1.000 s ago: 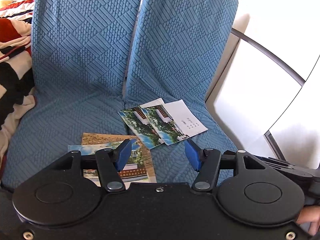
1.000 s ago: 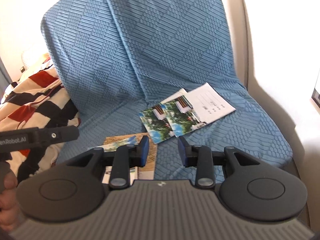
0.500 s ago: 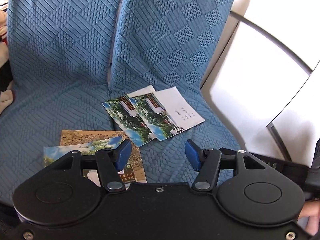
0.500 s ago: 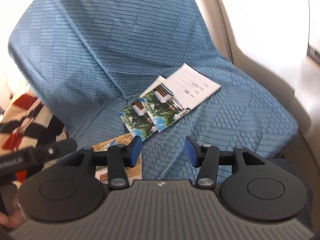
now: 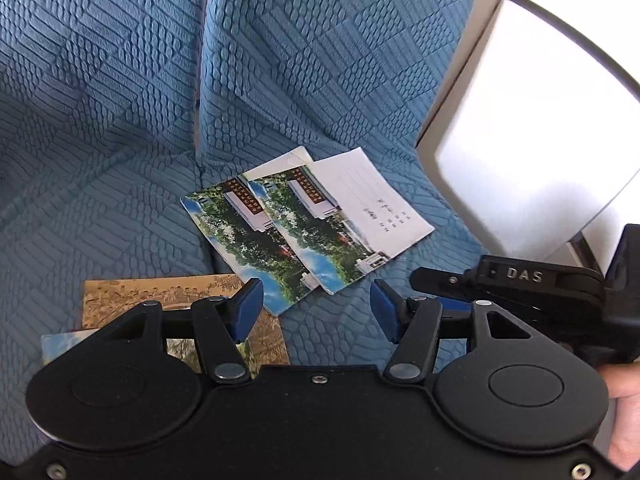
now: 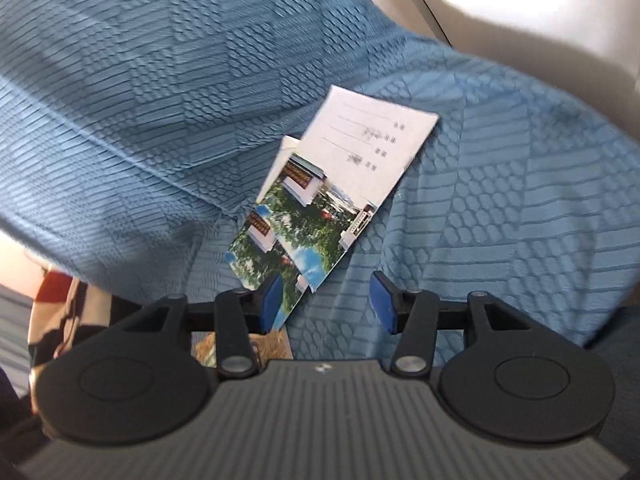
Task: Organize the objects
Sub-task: 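Lower both tools onto the edge of the white-backed postcards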
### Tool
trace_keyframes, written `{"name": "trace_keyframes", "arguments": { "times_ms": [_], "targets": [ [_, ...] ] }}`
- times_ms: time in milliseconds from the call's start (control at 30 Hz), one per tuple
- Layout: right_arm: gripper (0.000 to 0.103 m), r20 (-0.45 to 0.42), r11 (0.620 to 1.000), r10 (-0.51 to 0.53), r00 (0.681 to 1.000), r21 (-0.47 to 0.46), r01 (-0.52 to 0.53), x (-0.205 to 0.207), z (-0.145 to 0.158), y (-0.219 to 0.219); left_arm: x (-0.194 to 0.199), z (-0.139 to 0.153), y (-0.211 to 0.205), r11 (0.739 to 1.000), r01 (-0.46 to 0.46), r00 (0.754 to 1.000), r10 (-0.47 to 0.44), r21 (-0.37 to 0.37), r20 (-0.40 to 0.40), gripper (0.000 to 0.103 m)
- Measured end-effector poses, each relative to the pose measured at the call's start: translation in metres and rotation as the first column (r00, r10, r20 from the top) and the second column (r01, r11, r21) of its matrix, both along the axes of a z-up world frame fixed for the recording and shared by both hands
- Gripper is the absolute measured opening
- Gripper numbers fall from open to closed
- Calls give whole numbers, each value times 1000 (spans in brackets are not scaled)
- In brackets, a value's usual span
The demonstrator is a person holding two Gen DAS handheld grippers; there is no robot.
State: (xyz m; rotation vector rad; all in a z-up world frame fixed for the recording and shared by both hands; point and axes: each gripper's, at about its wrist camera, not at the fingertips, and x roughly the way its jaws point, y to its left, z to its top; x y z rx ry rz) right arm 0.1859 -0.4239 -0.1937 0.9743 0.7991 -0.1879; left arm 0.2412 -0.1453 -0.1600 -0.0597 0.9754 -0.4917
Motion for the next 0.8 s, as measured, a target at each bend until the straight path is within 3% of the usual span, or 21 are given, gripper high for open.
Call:
{"name": "trace_keyframes", "arguments": {
  "times_ms": [333, 700, 800],
  "targets": [
    [50, -50, 982, -50, 997, 181, 58, 35, -51, -13, 25, -23, -12, 1000, 7, 999, -7, -1, -42, 57],
    [48, -39, 984, -136, 990, 111, 140, 48, -49, -18, 30, -36, -23, 1000, 20, 998, -19, 5, -65, 57],
    [48, -37, 977, -159, 987, 135, 162, 51, -52, -22, 30, -38, -27, 1000, 21, 997, -21, 0, -71, 57]
  ]
}}
